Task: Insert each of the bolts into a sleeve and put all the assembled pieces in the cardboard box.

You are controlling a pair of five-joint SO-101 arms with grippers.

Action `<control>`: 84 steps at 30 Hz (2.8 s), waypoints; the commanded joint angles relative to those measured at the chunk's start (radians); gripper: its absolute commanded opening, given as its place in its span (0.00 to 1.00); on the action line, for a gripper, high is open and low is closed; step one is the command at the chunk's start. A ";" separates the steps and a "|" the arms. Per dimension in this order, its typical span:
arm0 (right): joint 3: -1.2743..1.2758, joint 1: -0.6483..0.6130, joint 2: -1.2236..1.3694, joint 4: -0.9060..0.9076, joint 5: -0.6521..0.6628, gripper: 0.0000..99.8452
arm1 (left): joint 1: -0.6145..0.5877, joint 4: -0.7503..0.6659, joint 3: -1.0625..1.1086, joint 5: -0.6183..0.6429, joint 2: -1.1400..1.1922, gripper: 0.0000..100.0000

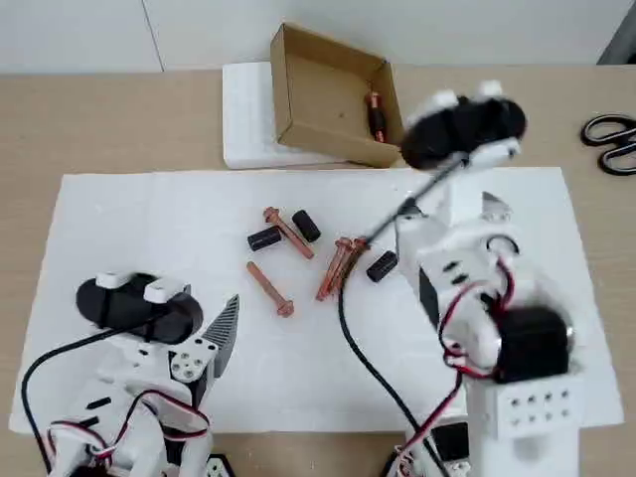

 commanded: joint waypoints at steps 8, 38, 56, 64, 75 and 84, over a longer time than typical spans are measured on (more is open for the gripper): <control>1.007 0.108 -0.733 -0.717 0.009 0.28 | 0.006 -0.028 0.062 0.002 -0.012 0.19; 1.221 0.119 -0.865 -0.570 0.008 0.28 | 0.006 -0.110 0.481 0.008 -0.012 0.19; 1.221 0.117 -0.868 -0.265 0.008 0.28 | 0.005 -0.127 0.532 0.006 -0.014 0.19; 1.221 0.133 -0.869 -0.275 0.003 0.28 | 0.005 -0.127 0.532 0.006 -0.014 0.19; 1.221 0.133 -0.869 -0.275 0.005 0.28 | 0.005 -0.127 0.532 0.006 -0.014 0.19; 1.221 0.133 -0.869 -0.275 0.005 0.28 | 0.005 -0.127 0.532 0.006 -0.014 0.19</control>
